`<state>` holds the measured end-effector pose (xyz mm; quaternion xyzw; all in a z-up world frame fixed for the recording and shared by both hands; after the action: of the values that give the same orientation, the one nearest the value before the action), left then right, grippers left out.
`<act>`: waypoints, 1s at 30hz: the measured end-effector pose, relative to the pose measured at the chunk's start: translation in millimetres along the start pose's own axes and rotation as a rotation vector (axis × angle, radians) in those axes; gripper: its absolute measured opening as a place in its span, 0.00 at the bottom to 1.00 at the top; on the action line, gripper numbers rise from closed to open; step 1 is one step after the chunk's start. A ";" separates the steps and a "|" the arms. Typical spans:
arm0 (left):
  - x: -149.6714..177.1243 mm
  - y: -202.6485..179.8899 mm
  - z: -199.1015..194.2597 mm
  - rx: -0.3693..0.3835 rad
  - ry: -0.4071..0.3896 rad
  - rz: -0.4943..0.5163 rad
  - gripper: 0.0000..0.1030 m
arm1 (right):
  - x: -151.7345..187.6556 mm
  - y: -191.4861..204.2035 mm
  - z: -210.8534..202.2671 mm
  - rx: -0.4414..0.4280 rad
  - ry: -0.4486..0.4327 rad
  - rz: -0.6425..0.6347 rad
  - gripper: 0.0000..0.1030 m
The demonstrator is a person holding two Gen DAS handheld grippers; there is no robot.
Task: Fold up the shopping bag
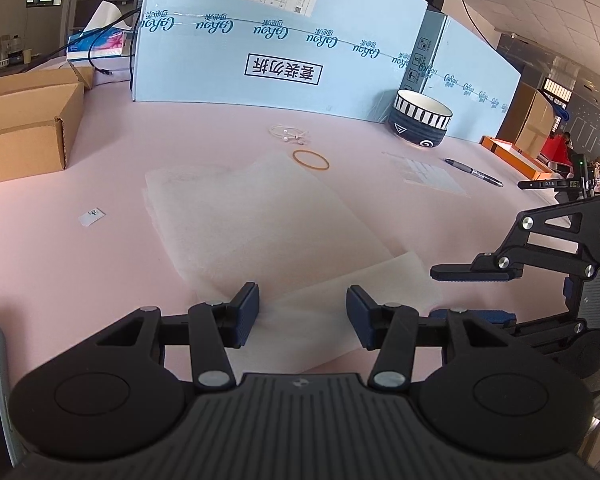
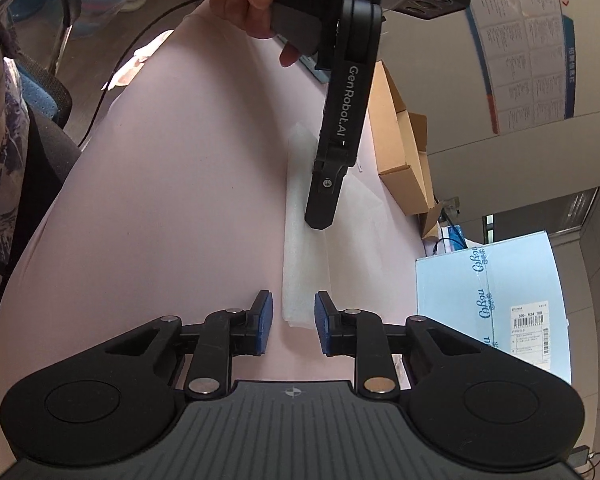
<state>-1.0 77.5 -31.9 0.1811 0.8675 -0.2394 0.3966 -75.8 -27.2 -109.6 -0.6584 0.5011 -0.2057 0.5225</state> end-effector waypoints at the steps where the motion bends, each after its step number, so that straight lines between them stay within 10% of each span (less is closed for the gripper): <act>1: 0.2 0.2 -0.2 0.003 -0.002 0.000 0.45 | 0.1 0.0 2.1 0.003 0.003 -0.012 0.20; 15: 2.4 -7.7 -11.8 0.035 -0.019 0.079 0.51 | 4.3 -3.0 23.8 -0.021 0.017 -0.026 0.04; 23: 11.0 -41.9 -40.4 -0.082 -0.003 0.383 0.60 | 20.7 -49.3 38.9 -0.235 -0.008 0.363 0.04; 30: 15.7 -52.1 -13.7 -0.166 0.105 0.715 0.51 | 26.2 -57.3 45.8 -0.305 -0.031 0.456 0.04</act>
<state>-45.3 44.4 -22.1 0.4518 0.7852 -0.0051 0.4235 -3.1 -30.8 -81.9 -0.6026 0.6537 0.0052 0.4577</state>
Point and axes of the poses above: each gripper's, at about its wrist camera, not at the fingertips, and z roughly the way its jaws point, y to its left, x to its underside, the point moved 6 cm from there along z, roughly the way its jaws point, and after that the axes turned 4 degrees about x, right-handed, at the moved point
